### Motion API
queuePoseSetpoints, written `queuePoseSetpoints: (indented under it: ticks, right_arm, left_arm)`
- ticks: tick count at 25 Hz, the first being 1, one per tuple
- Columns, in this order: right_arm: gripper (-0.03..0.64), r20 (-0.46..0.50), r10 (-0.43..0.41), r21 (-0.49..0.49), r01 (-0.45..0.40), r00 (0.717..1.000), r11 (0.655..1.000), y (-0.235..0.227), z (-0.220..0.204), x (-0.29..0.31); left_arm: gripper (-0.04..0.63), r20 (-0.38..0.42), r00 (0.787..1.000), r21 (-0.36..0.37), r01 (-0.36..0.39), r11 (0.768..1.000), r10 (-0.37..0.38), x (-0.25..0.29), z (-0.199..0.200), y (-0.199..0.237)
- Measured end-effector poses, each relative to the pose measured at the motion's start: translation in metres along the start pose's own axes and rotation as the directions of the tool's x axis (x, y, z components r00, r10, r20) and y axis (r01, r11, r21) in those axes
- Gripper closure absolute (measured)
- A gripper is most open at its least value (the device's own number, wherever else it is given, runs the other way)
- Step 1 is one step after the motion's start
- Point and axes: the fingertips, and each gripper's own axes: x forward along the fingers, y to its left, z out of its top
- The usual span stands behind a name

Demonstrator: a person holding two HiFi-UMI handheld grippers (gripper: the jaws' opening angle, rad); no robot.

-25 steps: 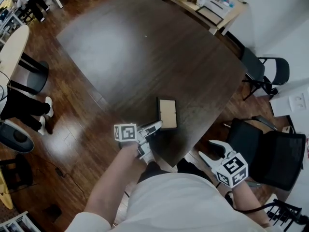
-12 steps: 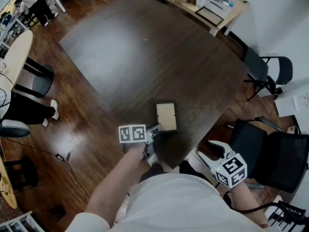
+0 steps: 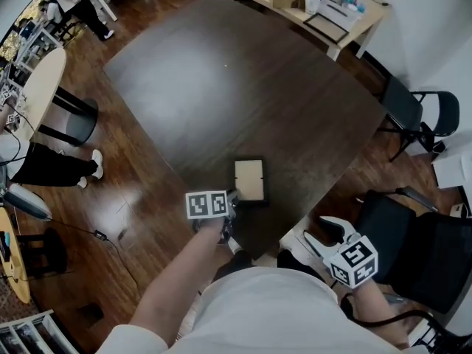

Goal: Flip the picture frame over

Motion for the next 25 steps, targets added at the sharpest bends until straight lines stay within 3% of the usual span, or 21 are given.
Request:
queuePoseSetpoints:
  ticks: [5,9,11,15,19,25]
  right_arm:
    - [0.428,0.004,0.059,-0.039,-0.059,0.998,0.997,-0.016,-0.006,-0.009]
    - [0.428,0.008,0.110,-0.069,-0.110,0.994,0.992,-0.029,-0.012,-0.017]
    - [0.428,0.006,0.141,-0.088,-0.140,0.990,0.986,-0.032,-0.014,-0.019]
    - [0.428,-0.008,0.180,-0.119,-0.180,0.984,0.977,-0.032,-0.028,-0.018]
    - [0.428,0.020,0.203,-0.125,-0.199,0.979,0.972,-0.020,-0.034,-0.011]
    - [0.428,0.086,0.179,-0.160,-0.164,0.980,0.974,0.006,-0.029,-0.026]
  left_arm:
    - [0.495,0.033,0.987,0.043,-0.161,0.986,0.159,-0.009,0.005,0.010]
    - [0.495,0.120,0.955,0.081,-0.282,0.956,0.272,-0.042,0.007,0.005]
    - [0.495,0.187,0.938,0.120,-0.316,0.941,0.291,-0.068,0.003,-0.009]
    - [0.495,0.298,0.930,0.158,-0.269,0.950,0.214,-0.111,-0.031,-0.050]
    - [0.495,0.354,0.926,0.180,-0.206,0.962,0.132,-0.152,-0.075,-0.077]
    - [0.495,0.361,0.932,0.317,-0.148,0.937,0.025,-0.190,-0.119,-0.112]
